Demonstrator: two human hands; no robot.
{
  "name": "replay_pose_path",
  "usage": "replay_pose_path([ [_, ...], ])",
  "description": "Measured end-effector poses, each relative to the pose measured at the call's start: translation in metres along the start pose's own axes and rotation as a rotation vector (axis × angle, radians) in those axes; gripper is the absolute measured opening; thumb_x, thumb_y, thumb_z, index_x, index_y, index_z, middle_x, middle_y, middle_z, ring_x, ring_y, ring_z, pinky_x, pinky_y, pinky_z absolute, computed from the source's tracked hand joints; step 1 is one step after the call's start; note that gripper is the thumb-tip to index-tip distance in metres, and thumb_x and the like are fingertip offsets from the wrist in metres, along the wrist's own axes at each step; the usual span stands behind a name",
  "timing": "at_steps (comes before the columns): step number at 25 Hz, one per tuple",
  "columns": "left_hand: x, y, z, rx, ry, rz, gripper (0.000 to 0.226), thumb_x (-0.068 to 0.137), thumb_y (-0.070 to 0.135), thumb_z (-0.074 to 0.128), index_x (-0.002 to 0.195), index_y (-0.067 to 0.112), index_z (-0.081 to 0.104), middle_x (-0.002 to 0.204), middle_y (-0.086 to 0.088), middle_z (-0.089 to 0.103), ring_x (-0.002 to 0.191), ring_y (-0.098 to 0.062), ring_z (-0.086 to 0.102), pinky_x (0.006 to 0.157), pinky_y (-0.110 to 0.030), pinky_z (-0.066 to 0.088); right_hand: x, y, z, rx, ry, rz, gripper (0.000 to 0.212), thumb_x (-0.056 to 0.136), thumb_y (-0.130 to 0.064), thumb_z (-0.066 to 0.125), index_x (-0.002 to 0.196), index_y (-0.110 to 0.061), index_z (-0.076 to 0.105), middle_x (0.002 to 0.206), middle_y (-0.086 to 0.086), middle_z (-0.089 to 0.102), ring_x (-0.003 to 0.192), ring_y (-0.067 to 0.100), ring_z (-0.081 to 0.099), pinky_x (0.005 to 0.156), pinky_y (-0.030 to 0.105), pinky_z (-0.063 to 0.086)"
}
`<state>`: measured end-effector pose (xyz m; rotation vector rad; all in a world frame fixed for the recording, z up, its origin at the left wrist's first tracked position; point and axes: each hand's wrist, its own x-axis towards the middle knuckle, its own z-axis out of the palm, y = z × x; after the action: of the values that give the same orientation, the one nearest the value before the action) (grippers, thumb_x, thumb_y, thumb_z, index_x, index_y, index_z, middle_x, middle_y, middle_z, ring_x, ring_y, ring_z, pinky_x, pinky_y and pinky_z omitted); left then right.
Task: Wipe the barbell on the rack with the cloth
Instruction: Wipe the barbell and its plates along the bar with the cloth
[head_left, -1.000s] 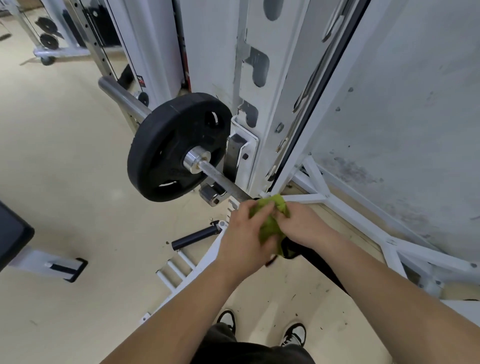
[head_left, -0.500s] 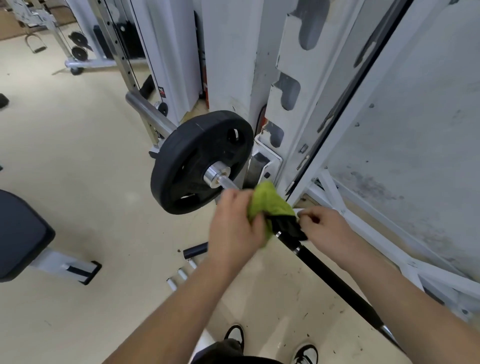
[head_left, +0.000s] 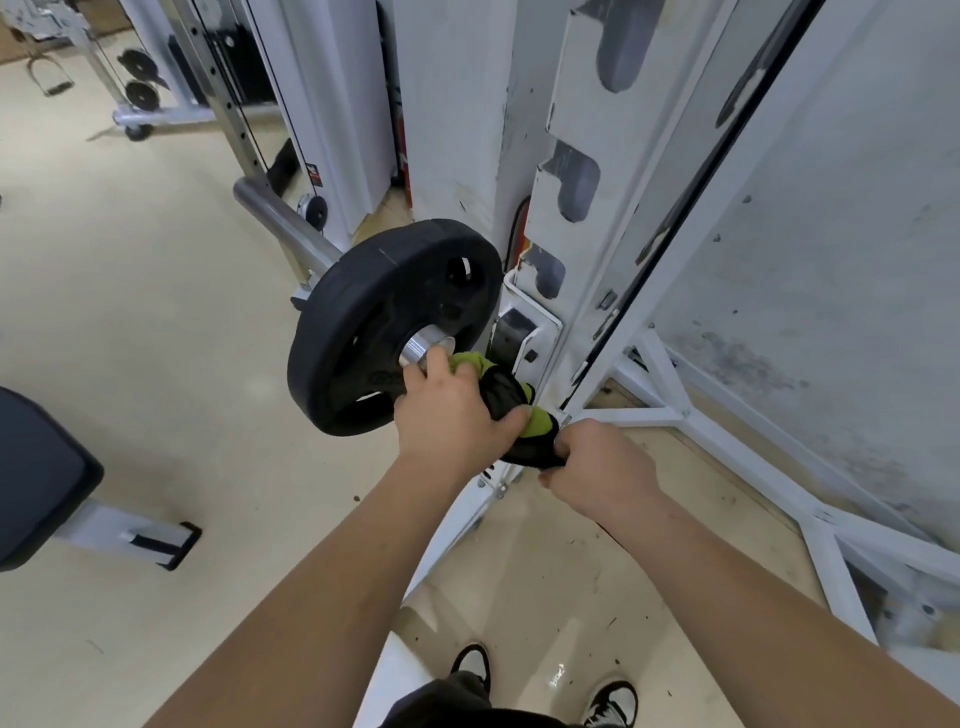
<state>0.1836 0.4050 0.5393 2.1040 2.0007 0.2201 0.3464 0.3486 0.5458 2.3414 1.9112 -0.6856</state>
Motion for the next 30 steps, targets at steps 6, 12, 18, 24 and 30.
replay_pose_path([
  [6,-0.017,-0.014,0.001,0.014,0.01,0.291,0.041,0.08,0.055,0.06,0.098,0.02,0.071,0.115,0.003,0.054,0.112,-0.029,0.048,0.077,-0.039,0.05,-0.001,0.001,0.0,0.018,0.004,0.05,0.012,0.08,-0.031,0.066,0.083,-0.02,0.068,0.072,-0.003,0.068,0.071,0.021,0.066,0.058,0.028,0.047],
  [12,0.019,-0.021,-0.009,0.034,0.12,0.009,0.031,0.094,0.037,0.061,0.117,0.017,0.066,0.131,-0.007,0.046,0.114,-0.035,0.044,0.071,-0.041,0.055,-0.001,0.002,0.0,0.041,-0.009,0.071,0.014,0.077,-0.035,0.071,0.085,-0.024,0.073,0.073,-0.004,0.069,0.072,0.019,0.067,0.067,0.03,0.053],
  [18,-0.03,-0.001,0.006,0.006,0.052,0.394,0.022,0.081,0.023,0.066,0.101,0.018,0.071,0.114,-0.002,0.055,0.102,-0.032,0.051,0.06,-0.032,0.042,-0.01,0.004,-0.002,0.065,0.022,0.073,0.023,0.079,-0.044,0.074,0.082,-0.021,0.071,0.072,-0.005,0.065,0.071,0.021,0.064,0.055,0.026,0.04],
  [24,-0.072,0.032,0.036,-0.187,0.136,0.214,0.026,0.083,0.019,0.063,0.109,0.018,0.068,0.118,-0.004,0.061,0.093,-0.032,0.051,0.07,-0.04,0.052,-0.041,0.036,-0.005,-0.075,-0.041,0.119,0.025,0.079,-0.045,0.076,0.084,-0.025,0.062,0.078,-0.005,0.062,0.069,0.017,0.061,0.053,0.025,0.04],
  [30,-0.033,0.022,0.022,-0.042,0.103,0.318,0.029,0.091,0.026,0.059,0.12,0.026,0.065,0.118,0.002,0.06,0.102,-0.03,0.053,0.069,-0.042,0.055,-0.052,0.049,0.0,-0.027,-0.003,0.128,0.016,0.085,-0.04,0.071,0.084,-0.024,0.071,0.077,-0.003,0.068,0.072,0.019,0.068,0.061,0.027,0.05],
])
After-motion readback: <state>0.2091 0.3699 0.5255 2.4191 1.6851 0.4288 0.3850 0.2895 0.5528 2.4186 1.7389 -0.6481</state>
